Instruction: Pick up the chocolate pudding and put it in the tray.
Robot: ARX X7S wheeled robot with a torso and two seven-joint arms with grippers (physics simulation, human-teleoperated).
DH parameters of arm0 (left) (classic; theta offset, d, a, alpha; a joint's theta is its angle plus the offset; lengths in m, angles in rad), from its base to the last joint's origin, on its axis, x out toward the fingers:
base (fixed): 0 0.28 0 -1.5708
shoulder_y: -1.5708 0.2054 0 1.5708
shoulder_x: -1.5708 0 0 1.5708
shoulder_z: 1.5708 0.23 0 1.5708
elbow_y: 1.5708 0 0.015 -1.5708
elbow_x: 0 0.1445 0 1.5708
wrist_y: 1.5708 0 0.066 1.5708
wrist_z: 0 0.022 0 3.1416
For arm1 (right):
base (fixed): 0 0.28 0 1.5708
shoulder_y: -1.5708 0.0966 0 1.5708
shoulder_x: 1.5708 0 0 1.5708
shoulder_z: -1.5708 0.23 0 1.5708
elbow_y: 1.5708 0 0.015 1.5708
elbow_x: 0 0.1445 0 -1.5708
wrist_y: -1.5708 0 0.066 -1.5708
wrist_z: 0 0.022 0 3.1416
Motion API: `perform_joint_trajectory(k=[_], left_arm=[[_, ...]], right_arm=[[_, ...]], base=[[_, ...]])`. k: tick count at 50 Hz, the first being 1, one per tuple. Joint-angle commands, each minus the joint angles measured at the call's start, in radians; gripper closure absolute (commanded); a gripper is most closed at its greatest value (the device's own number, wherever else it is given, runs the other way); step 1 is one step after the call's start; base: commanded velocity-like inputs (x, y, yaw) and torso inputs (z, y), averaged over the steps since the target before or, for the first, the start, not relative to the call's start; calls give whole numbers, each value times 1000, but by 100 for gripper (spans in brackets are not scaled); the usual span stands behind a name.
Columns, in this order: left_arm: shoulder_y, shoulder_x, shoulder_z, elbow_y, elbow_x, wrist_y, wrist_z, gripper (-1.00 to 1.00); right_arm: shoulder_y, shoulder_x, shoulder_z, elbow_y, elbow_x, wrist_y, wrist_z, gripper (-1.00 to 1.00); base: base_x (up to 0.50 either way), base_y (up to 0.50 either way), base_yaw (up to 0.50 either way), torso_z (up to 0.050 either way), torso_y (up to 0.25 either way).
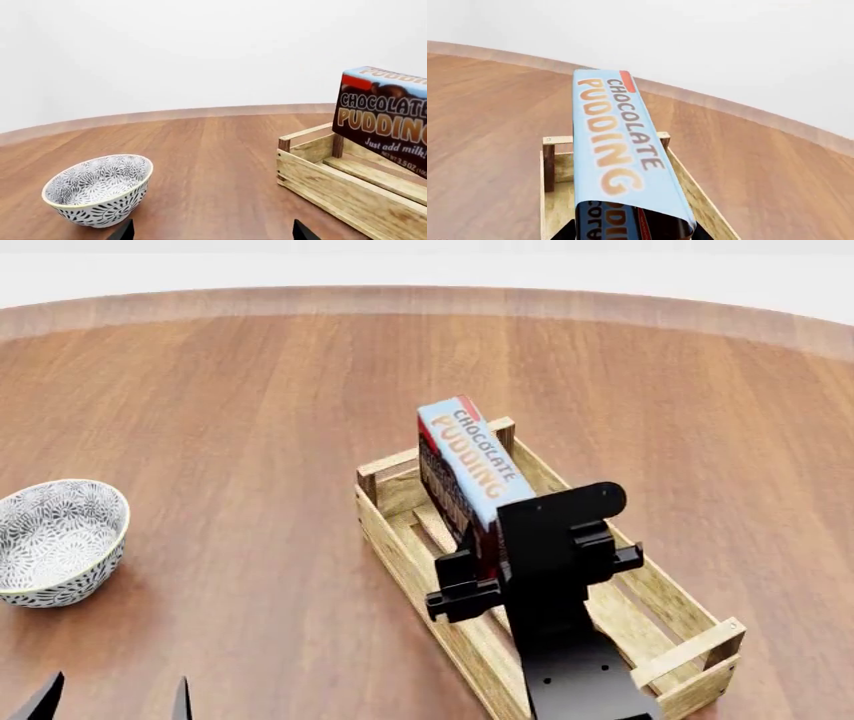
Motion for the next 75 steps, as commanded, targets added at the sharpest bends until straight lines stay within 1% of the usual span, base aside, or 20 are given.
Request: perform_joint_trajectory(k=[1,18,35,36,64,69,73,74,75], left_arm=[[-3,0,2,-8,-3,3,-1,-100],[-4,-5,7,-3,-3,-1,-7,-100],[-9,-4,11,-25,-5,10,-6,-100],[-10,-5,11,-21,-7,5,-6,-100],[-8,-9,16,-14,-11,10,-14,-100],[-9,-13,19,2,-7,-3,-20,-100],[-15,-26,20,48,-4,-39,-30,-100],[-18,-32,20,77,-1,-59,-37,-100],[-21,-36,20,95,-4,-73,-39,-100]], right_arm=[[19,-16,61,84,-89,-32,-1,100],[0,-18,209,85,-231,0,-12,100],[-5,-31,307,85,-325,9,-27,100],[-5,-31,310,85,-329,8,-29,-100],[-6,-34,357,85,-381,9,-26,-100],[-2,-31,375,85,-369,-9,-31,-100],[5,-31,399,83,-349,-67,-31,-100],[3,-32,412,67,-335,-95,-35,-100],[-17,-27,416,9,-330,-77,-25,-100]], base=[[0,0,0,0,0],[0,0,0,0,0],[0,0,0,0,1],[0,0,0,0,0],[0,0,0,0,0],[0,0,0,0,0],[0,0,0,0,0],[0,0,0,0,0],[0,0,0,0,0]])
